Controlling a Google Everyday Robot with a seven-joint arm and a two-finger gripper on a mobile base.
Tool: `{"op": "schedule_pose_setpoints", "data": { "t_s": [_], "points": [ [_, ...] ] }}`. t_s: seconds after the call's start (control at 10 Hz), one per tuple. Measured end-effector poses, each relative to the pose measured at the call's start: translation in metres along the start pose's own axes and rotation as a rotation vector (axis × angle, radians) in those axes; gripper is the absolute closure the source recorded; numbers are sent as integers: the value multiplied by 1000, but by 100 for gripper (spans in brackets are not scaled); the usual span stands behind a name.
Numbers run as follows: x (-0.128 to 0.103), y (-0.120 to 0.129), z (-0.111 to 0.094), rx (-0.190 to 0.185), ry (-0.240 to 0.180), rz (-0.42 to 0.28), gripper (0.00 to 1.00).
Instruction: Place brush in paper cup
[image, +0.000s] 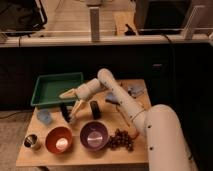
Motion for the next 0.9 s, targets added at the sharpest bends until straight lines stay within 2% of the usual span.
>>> {"op": "schedule_pose_setpoints", "data": {
  "t_s": [0.4, 0.9],
  "points": [
    [-2, 2, -3, -85, 40, -23, 20],
    [-1, 3, -5, -82, 40, -21, 20]
  ]
}}
